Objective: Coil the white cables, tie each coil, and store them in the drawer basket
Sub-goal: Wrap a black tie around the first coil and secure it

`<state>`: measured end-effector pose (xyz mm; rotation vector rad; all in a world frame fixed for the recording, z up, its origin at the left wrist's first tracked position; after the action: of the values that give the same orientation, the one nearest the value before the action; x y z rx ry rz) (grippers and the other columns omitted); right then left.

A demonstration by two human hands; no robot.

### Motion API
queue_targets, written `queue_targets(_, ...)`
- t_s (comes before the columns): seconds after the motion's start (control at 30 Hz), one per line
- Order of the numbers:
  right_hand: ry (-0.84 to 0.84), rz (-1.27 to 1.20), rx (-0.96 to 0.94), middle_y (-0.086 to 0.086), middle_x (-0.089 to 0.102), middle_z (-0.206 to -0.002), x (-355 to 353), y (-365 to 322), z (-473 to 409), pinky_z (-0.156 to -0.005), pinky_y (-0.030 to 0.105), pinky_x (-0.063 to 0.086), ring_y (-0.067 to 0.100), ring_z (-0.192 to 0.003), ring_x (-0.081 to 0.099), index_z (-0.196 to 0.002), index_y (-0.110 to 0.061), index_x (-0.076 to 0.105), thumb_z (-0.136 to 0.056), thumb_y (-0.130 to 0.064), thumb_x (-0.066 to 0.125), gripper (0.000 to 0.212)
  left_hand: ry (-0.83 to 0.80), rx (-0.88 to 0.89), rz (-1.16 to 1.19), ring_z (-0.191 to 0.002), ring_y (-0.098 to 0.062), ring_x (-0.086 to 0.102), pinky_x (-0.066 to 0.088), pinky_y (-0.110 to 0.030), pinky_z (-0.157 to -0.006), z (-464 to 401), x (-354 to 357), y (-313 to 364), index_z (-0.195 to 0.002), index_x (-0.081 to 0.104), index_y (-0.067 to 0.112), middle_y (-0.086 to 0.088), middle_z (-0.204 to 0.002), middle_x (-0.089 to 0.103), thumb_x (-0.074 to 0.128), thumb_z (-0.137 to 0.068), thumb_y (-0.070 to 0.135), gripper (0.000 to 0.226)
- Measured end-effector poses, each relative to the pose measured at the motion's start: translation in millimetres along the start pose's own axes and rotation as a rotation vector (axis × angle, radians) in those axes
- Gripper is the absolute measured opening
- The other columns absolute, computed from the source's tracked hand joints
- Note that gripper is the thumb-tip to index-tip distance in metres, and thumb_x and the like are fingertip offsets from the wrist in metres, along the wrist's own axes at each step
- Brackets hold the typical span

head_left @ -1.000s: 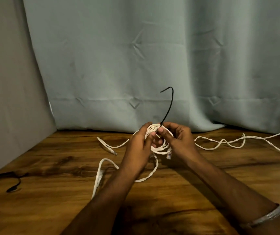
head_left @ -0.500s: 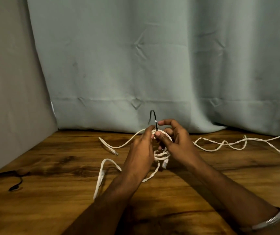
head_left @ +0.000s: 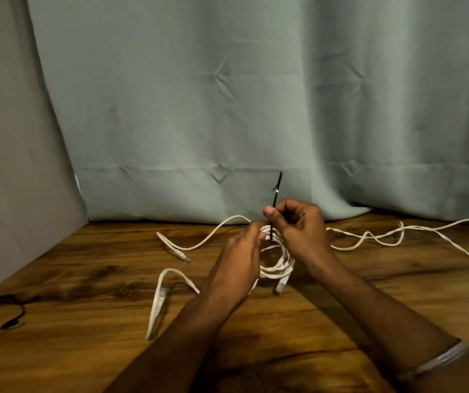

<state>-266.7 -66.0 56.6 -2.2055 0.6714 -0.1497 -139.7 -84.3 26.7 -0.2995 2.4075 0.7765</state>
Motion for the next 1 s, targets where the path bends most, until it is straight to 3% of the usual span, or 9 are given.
queue_targets(0.1,0.032,0.145,-0.051,-0.010,0.054,-0.061,-7,-4,0,-0.049,0.020,0.037,0.002,-0.049,0.046,-0.075,-0.014,0.061,-0.097,-0.017,0.071,0.025,-0.077,0.013,-0.011,-0.079,-0.006,0.057,0.042,-0.030,-0.064,3,9,6,-0.117,0.051,0.025,0.004,-0.092,0.063,0.035,-0.108,0.032,0.019)
queue_targets(0.17,0.057,0.205,-0.066,-0.009,0.054,-0.061,-13,-5,-1,-0.046,0.021,0.037,0.004,-0.046,0.046,-0.075,-0.018,0.058,-0.096,-0.019,0.071,0.025,-0.114,0.039,-0.031,-0.075,-0.004,0.054,0.039,-0.028,-0.063,3,13,13,-0.115,0.049,0.022,0.006,-0.089,0.059,0.037,-0.108,0.031,0.016)
queue_targets(0.27,0.080,0.177,-0.027,-0.008,0.054,-0.061,-19,-1,-4,-0.050,0.022,0.041,0.002,-0.047,0.049,-0.072,-0.015,0.057,-0.096,-0.017,0.072,0.028,-0.145,0.054,-0.058,-0.073,0.001,0.050,0.032,-0.018,-0.057,3,15,21,-0.111,0.046,0.023,0.012,-0.082,0.051,0.040,-0.107,0.033,0.012)
queue_targets(0.37,0.058,0.140,0.033,-0.015,0.054,-0.058,-19,10,-8,-0.061,0.025,0.043,0.000,-0.055,0.050,-0.067,-0.017,0.057,-0.095,-0.016,0.073,0.032,-0.122,0.104,-0.085,-0.078,-0.007,0.055,0.043,-0.030,-0.064,5,11,28,-0.109,0.047,0.023,0.006,-0.090,0.059,0.040,-0.106,0.036,0.015)
queue_targets(0.57,-0.080,-0.311,0.405,0.002,0.057,-0.051,2,39,1,-0.038,0.021,0.047,0.011,-0.040,0.053,-0.072,-0.004,0.063,-0.098,-0.009,0.067,0.027,-0.003,0.288,-0.256,-0.088,-0.016,0.062,0.050,-0.039,-0.074,13,-2,40,-0.117,0.052,0.021,0.003,-0.102,0.064,0.040,-0.108,0.032,0.019)
queue_targets(0.63,-0.141,-0.440,0.550,0.010,0.062,-0.058,11,47,7,-0.044,0.024,0.053,0.017,-0.045,0.058,-0.076,-0.002,0.068,-0.094,-0.008,0.068,0.020,0.062,0.344,-0.304,-0.088,-0.016,0.065,0.053,-0.035,-0.072,16,-8,45,-0.128,0.051,0.020,0.001,-0.103,0.067,0.043,-0.106,0.031,0.026)
queue_targets(0.77,-0.205,-0.532,0.732,0.018,0.067,-0.082,22,61,18,-0.076,0.039,0.056,0.029,-0.074,0.065,-0.084,0.000,0.072,-0.089,-0.002,0.065,0.008,0.110,0.372,-0.322,-0.082,-0.015,0.065,0.050,-0.029,-0.064,19,-14,53,-0.147,0.037,0.020,-0.001,-0.099,0.070,0.047,-0.103,0.033,0.047)
queue_targets(0.87,-0.194,-0.493,0.766,0.019,0.068,-0.089,23,64,24,-0.078,0.037,0.055,0.030,-0.080,0.064,-0.086,-0.001,0.074,-0.080,-0.010,0.078,0.012,0.086,0.415,-0.303,-0.096,-0.014,0.063,0.050,-0.028,-0.075,20,-8,53,-0.145,0.046,0.020,0.000,-0.114,0.068,0.053,-0.103,0.025,0.043)
queue_targets(1.0,-0.137,-0.394,0.717,0.019,0.072,-0.087,19,64,24,-0.076,0.039,0.055,0.030,-0.077,0.065,-0.085,-0.002,0.079,-0.079,-0.012,0.079,0.011,0.142,0.254,-0.156,-0.096,-0.011,0.066,0.054,-0.032,-0.079,12,-16,36,-0.132,0.053,0.024,0.004,-0.111,0.070,0.045,-0.105,0.030,0.030)
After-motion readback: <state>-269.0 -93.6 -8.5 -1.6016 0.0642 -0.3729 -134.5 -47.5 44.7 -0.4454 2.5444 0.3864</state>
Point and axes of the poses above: each hand's wrist, its own z-axis away from the middle knuckle, its own x-axis out of the palm, y = z × x, the point moved 10 cm from there along -z, towards the middle knuckle
